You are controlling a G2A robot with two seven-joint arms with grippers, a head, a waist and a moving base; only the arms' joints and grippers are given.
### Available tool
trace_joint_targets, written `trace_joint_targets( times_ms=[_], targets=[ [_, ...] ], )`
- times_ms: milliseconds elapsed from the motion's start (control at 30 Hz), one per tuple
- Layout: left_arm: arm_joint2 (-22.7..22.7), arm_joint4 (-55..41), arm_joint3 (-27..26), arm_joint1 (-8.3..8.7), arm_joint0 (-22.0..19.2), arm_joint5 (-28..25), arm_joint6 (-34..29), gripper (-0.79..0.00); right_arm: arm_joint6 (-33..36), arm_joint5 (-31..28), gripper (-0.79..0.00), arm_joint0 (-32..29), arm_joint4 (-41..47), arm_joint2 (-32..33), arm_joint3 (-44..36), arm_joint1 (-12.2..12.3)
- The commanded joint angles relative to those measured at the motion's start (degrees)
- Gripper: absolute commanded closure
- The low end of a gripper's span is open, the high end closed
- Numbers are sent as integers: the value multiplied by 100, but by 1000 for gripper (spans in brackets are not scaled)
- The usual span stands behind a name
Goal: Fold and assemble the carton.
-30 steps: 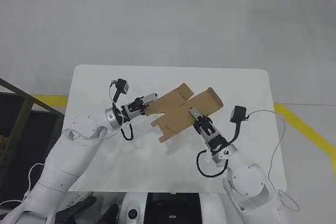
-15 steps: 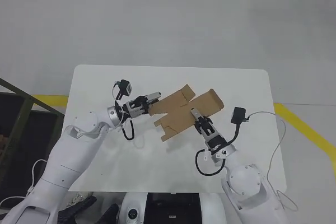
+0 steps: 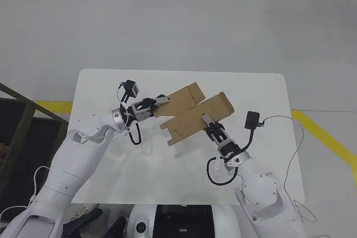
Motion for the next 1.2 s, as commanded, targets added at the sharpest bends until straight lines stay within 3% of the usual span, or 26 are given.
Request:
trace_joint_targets(
  times_ms=[0, 100, 233, 467, 667, 933, 967, 1000, 1167],
  targets=[
    [-88, 33, 76, 15, -67, -109, -196, 0, 123, -37, -785, -25, 187, 129, -16, 11],
    [-235, -103, 279, 44, -201, -130, -725, 0, 522, -228, -785, -31, 589, 386, 58, 40],
    [-409, -380, 697, 99, -483, 285, -1664, 0, 1210, -570, -785, 39, 842, 689, 293, 98],
    [-559, -649, 1227, 152, -789, 800, -2539, 0, 2656, -1750, -785, 367, 1333, 976, 1095, 192],
    [-500, -557, 1394, 182, -906, 1052, -3051, 0, 3705, -2502, -785, 926, 1907, 906, 1761, 222],
    [-427, -431, 1512, 198, -971, 1059, -3233, 0, 4475, -2686, -785, 1564, 2183, 535, 2451, 219],
    [-418, -412, 1522, 200, -985, 1063, -3251, 0, 4501, -2702, -763, 1604, 2212, 493, 2497, 216],
    [-407, -396, 1530, 202, -1000, 1069, -3283, 0, 4530, -2724, -680, 1637, 2252, 450, 2534, 213],
    [-339, -357, 1600, 203, -1069, 1071, -3400, 0, 4706, -2830, -539, 1756, 2456, 299, 2627, 209]
  ],
)
